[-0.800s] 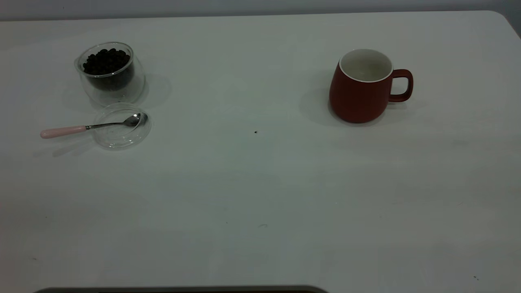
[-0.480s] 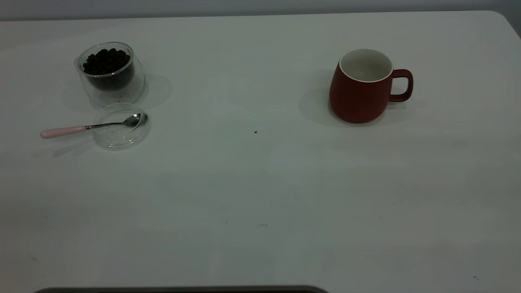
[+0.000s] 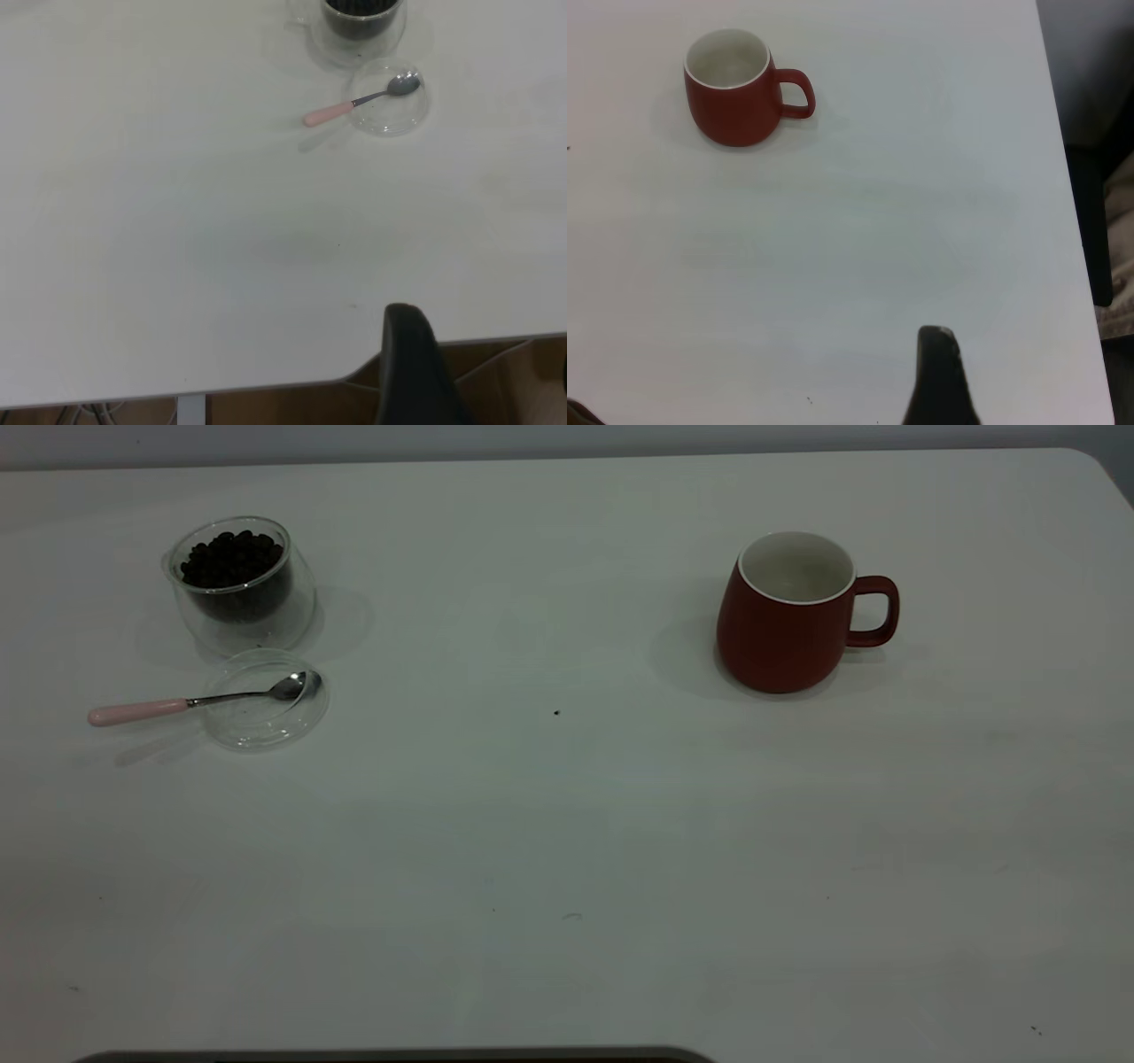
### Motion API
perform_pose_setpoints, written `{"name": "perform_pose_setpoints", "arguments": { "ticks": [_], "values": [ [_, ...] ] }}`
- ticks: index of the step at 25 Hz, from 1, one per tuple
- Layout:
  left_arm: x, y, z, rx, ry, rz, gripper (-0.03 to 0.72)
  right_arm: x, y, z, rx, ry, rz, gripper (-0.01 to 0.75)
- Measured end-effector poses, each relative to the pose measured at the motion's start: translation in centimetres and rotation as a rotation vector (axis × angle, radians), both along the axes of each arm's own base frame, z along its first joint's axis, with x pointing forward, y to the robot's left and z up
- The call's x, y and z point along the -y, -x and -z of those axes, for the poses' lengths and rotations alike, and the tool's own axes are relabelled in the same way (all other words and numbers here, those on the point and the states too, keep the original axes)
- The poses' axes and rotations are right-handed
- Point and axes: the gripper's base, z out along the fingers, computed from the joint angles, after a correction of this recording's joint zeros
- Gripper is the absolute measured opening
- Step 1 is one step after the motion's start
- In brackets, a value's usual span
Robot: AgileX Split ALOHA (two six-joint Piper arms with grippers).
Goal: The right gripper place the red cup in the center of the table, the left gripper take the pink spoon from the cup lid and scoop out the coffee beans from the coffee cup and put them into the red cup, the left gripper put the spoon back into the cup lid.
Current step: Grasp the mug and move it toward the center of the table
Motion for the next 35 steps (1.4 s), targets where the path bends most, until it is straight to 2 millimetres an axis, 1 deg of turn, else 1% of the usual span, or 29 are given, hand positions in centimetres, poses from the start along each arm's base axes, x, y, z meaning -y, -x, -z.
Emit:
{"name": "perform_pose_setpoints", "arguments": {
  "ticks": [23, 25, 27, 30, 33, 35],
  "values": [
    [0.0, 0.0, 0.0, 0.0, -0.002, 0.001, 0.459, 0.0, 0.0, 0.0, 0.0, -0.002, -0.001, 0.577],
    [0.0, 0.0, 0.0, 0.0, -0.002, 0.001, 0.459, -0.1, -0.2, -0.1, -0.013, 0.002, -0.02, 0.577],
    [0.0, 0.0, 0.0, 0.0, -0.002, 0.001, 0.459, -0.4, -1.0, -0.4, -0.042, 0.007, -0.057, 0.577],
    [0.0, 0.0, 0.0, 0.0, -0.002, 0.001, 0.459, -0.6, -3.4, -1.2, -0.066, 0.034, -0.104, 0.577],
    [0.0, 0.0, 0.0, 0.0, -0.002, 0.001, 0.459, -0.7, -7.0, -1.7, -0.102, 0.07, -0.133, 0.588],
    [0.0, 0.0, 0.0, 0.0, -0.002, 0.001, 0.459, -0.8, -9.9, -1.6, -0.15, 0.084, -0.159, 0.591]
  ]
}}
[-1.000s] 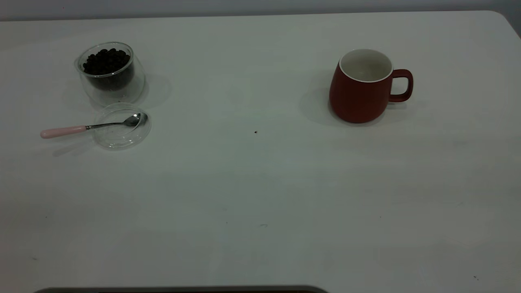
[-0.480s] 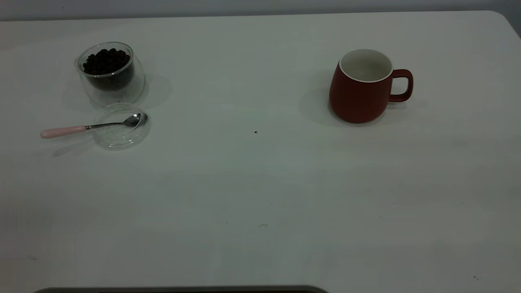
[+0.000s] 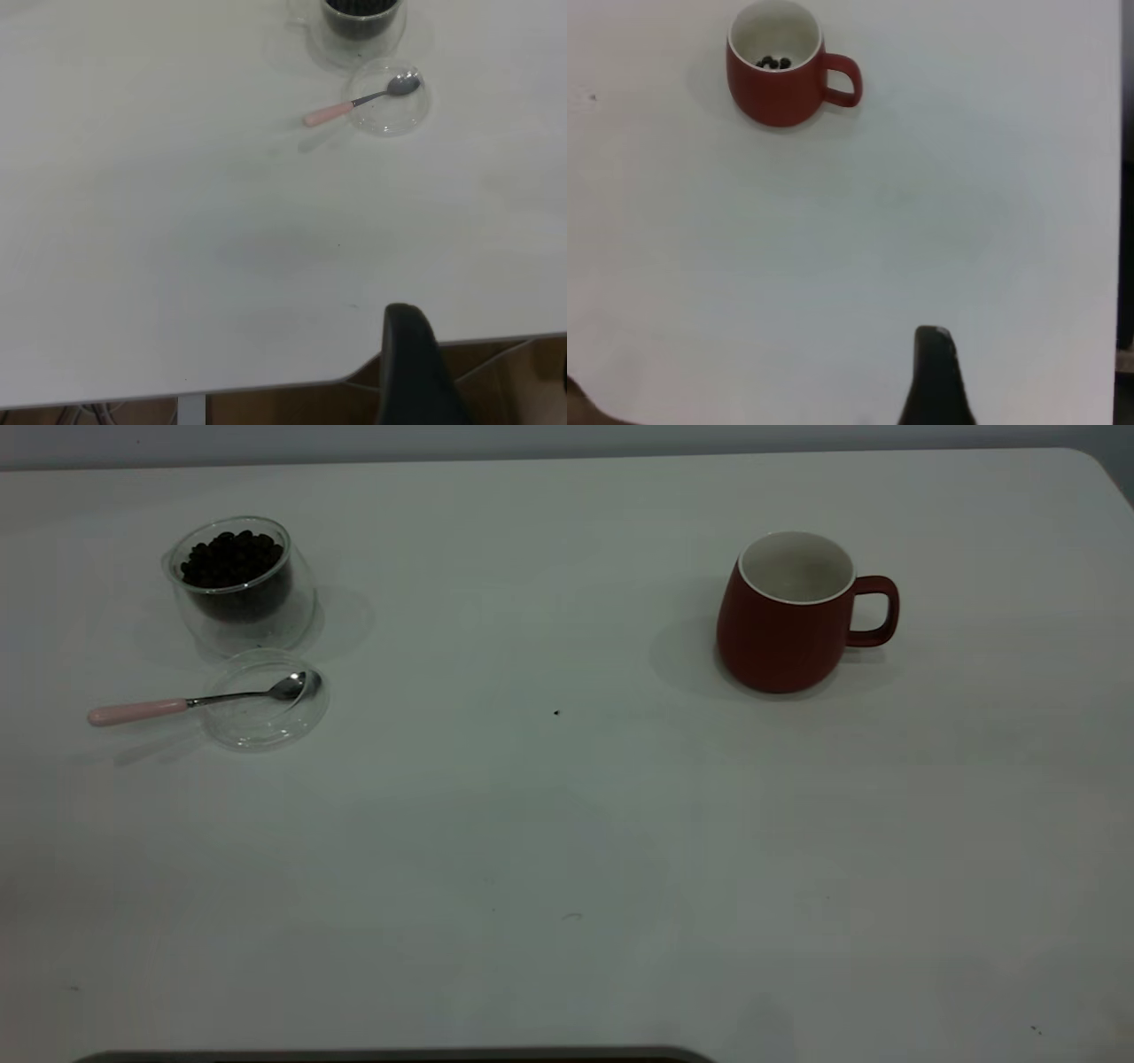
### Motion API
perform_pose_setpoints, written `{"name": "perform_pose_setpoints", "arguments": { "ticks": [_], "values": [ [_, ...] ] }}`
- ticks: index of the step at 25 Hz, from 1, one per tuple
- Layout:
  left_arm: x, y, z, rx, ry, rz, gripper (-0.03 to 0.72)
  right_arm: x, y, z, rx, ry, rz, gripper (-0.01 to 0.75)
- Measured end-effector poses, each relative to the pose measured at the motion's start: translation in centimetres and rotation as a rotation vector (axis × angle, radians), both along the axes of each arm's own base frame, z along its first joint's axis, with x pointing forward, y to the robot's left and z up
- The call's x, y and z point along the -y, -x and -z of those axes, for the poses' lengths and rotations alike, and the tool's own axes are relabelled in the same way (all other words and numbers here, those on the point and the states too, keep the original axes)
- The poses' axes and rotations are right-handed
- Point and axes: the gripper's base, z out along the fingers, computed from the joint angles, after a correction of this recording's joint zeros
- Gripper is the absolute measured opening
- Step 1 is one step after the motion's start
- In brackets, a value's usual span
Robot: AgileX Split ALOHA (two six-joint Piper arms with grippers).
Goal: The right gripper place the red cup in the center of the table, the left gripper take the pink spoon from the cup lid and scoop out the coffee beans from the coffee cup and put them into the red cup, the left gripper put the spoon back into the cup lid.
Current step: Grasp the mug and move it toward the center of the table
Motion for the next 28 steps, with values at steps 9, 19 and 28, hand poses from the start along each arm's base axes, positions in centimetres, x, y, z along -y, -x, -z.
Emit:
{"name": "perform_pose_setpoints", "arguments": {
  "ticks": [9, 19, 28],
  "values": [
    [0.0, 0.0, 0.0, 0.0, 0.0, 0.0, 0.459, -1.4, -13.2, 2.2, -0.196, -0.015, -0.191, 0.589],
    [0.0, 0.0, 0.0, 0.0, 0.002, -0.001, 0.459, -1.8, -24.1, 10.0, -0.35, 0.106, -0.443, 0.589],
    [0.0, 0.0, 0.0, 0.0, 0.002, -0.001, 0.459, -1.7, -31.4, 19.1, -0.315, 0.342, -0.805, 0.589]
  ]
}}
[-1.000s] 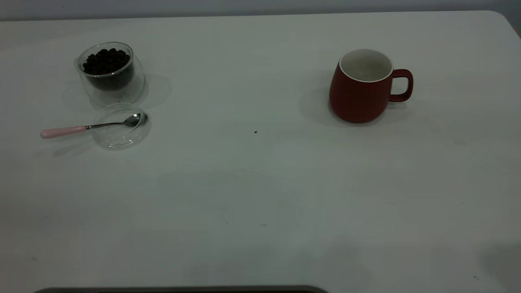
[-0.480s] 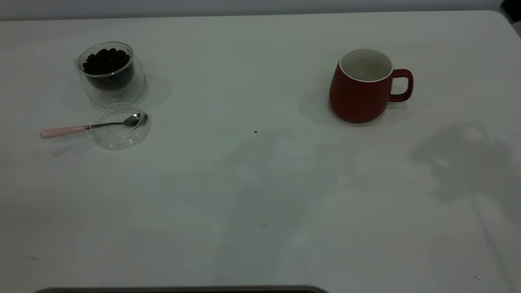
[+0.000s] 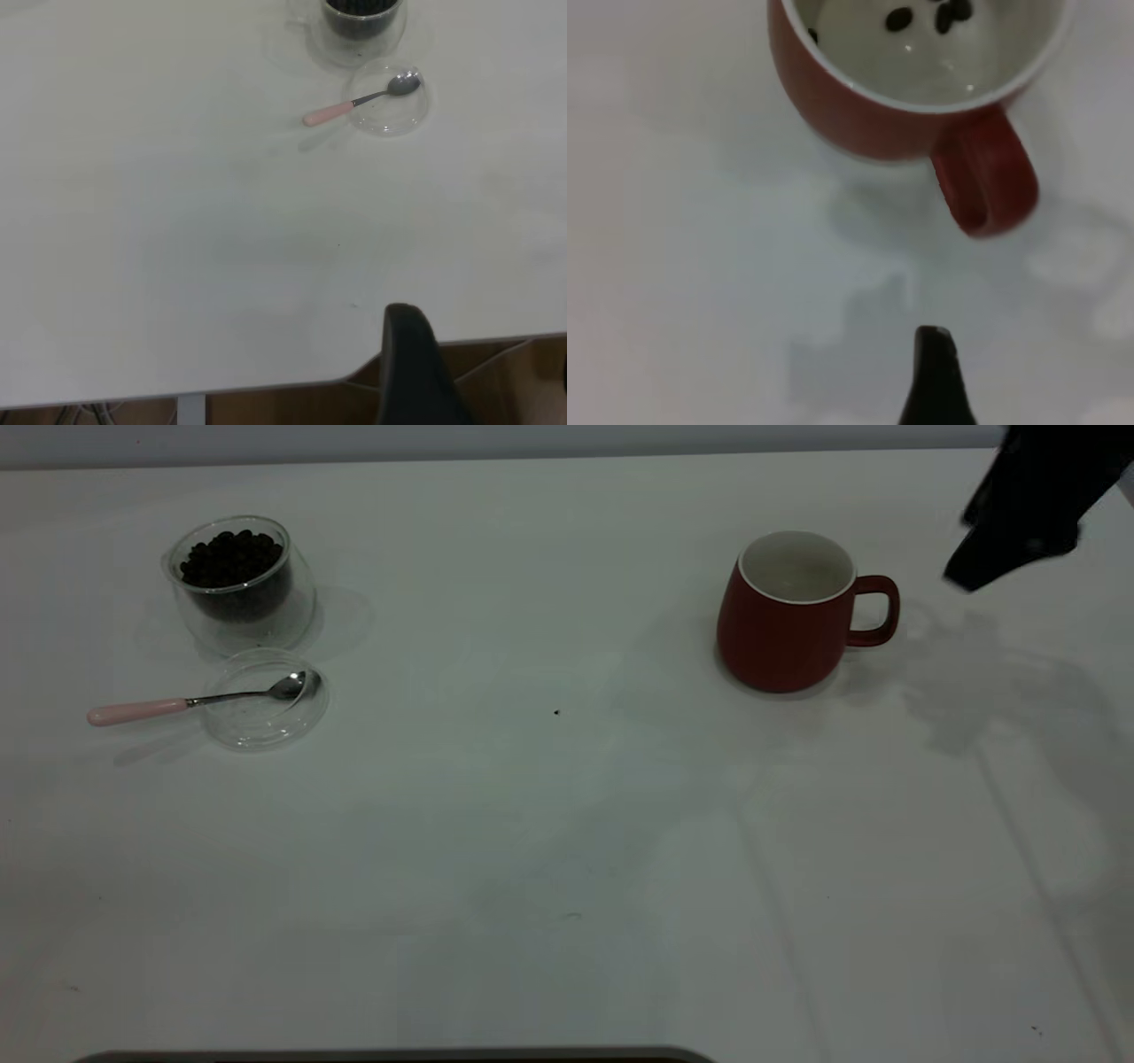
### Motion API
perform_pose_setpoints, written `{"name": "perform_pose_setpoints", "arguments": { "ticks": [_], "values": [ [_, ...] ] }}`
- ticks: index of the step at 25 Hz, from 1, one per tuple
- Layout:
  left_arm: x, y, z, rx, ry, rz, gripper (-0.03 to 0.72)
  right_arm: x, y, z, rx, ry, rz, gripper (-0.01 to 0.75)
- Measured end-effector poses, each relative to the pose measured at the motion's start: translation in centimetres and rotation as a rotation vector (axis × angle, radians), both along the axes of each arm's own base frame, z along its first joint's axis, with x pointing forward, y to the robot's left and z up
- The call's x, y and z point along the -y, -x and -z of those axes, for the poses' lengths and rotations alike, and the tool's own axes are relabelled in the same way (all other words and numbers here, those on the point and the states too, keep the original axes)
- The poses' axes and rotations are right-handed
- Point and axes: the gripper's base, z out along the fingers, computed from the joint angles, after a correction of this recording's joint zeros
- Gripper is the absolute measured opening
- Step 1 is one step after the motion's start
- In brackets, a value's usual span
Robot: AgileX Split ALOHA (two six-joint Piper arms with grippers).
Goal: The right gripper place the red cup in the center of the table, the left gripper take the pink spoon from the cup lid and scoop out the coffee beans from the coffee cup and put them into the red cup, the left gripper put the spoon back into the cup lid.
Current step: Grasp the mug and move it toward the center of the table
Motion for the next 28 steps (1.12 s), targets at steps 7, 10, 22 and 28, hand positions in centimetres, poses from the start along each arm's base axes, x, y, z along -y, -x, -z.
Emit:
{"name": "perform_pose_setpoints", "arguments": {
  "ticks": [7, 10, 22, 28],
  "values": [
    [0.0, 0.0, 0.0, 0.0, 0.0, 0.0, 0.459, -0.5, -2.1, 4.5, 0.043, -0.03, -0.09, 0.589],
    [0.0, 0.0, 0.0, 0.0, 0.0, 0.0, 0.459, -0.9, -2.3, 5.6, 0.067, -0.068, -0.092, 0.589],
    [0.0, 0.0, 0.0, 0.0, -0.001, 0.001, 0.459, -8.5, -1.7, 6.0, 0.104, -0.177, -0.173, 0.589],
    [0.0, 0.0, 0.0, 0.0, -0.002, 0.001, 0.459, -12.9, -1.3, 5.5, 0.126, -0.201, -0.235, 0.589]
  ]
}}
